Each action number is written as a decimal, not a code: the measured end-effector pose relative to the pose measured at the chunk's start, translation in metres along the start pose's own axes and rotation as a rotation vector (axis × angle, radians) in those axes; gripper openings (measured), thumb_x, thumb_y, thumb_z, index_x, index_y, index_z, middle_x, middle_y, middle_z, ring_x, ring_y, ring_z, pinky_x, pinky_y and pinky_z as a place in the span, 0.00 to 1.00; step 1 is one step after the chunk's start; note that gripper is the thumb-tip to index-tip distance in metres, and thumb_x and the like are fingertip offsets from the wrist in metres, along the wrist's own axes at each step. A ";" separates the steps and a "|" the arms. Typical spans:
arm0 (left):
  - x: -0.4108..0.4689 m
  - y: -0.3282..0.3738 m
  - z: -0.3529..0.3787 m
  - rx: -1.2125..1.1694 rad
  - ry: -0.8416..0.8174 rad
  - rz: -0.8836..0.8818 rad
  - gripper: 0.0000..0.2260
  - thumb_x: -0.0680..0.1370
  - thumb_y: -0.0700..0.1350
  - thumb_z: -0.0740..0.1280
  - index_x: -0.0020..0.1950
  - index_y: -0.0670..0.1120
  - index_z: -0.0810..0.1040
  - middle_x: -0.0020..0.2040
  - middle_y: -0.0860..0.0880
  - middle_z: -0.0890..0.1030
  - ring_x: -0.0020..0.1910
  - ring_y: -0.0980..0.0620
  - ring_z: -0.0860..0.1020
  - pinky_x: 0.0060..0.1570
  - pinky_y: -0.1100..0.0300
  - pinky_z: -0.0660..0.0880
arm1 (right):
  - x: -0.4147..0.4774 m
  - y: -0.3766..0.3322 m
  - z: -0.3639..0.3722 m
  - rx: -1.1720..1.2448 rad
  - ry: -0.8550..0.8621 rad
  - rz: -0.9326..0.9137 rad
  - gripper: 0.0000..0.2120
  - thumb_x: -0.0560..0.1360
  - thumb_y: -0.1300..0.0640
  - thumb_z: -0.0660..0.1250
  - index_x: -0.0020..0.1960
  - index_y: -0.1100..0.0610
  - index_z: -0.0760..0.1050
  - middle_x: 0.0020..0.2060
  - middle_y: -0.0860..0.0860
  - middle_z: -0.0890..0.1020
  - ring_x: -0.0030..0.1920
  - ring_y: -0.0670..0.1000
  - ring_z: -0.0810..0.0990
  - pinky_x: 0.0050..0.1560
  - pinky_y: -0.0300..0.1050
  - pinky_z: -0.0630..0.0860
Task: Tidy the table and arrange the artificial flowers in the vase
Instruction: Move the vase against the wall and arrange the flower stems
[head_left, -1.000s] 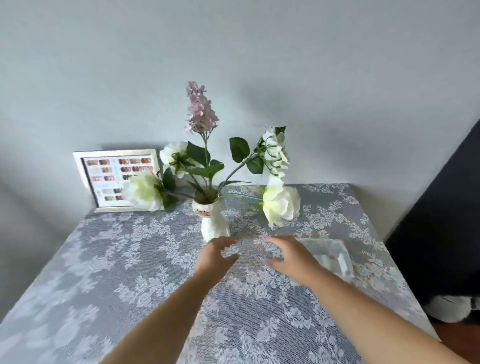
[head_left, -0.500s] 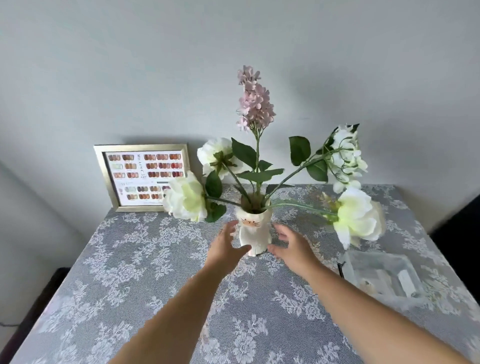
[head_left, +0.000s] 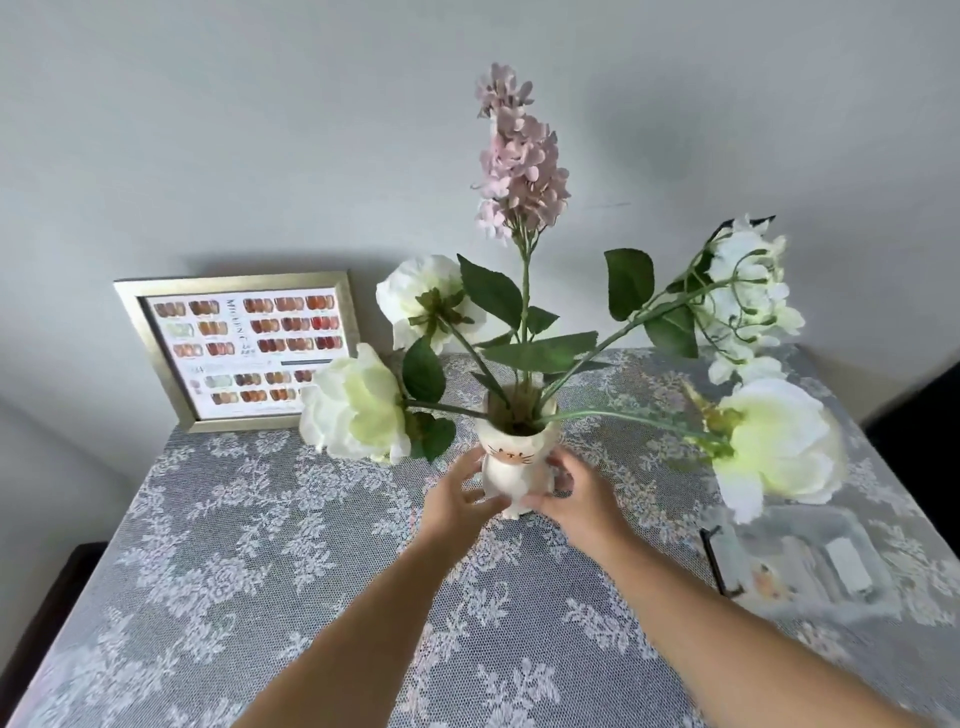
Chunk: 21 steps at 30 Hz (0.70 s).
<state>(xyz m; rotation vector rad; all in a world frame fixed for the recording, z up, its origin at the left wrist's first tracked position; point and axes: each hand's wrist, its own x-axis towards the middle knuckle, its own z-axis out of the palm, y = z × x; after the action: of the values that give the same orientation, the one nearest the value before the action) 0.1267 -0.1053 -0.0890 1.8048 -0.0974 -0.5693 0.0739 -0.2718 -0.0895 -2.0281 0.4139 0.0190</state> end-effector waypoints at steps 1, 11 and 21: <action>0.002 -0.001 0.000 -0.006 0.002 -0.008 0.28 0.67 0.39 0.74 0.65 0.51 0.70 0.59 0.55 0.78 0.49 0.56 0.81 0.47 0.57 0.80 | 0.002 0.000 0.000 0.003 -0.003 0.006 0.33 0.63 0.53 0.76 0.65 0.50 0.68 0.55 0.47 0.80 0.44 0.35 0.76 0.34 0.26 0.73; 0.037 0.018 0.001 0.003 0.057 0.001 0.25 0.68 0.40 0.74 0.63 0.52 0.72 0.50 0.56 0.83 0.44 0.58 0.82 0.43 0.61 0.80 | 0.052 -0.007 -0.014 0.024 -0.019 -0.045 0.37 0.61 0.51 0.78 0.67 0.50 0.68 0.59 0.47 0.78 0.53 0.46 0.78 0.51 0.44 0.77; 0.091 0.050 -0.002 0.001 0.111 0.029 0.26 0.68 0.40 0.74 0.62 0.59 0.72 0.54 0.60 0.80 0.41 0.64 0.81 0.29 0.72 0.73 | 0.124 -0.018 -0.027 0.023 -0.047 -0.091 0.31 0.62 0.55 0.78 0.62 0.49 0.71 0.56 0.46 0.80 0.49 0.39 0.79 0.43 0.33 0.77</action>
<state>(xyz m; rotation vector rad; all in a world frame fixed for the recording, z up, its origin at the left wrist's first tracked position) 0.2185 -0.1516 -0.0723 1.8296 -0.0475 -0.4474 0.1912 -0.3226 -0.0842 -2.0176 0.2909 0.0063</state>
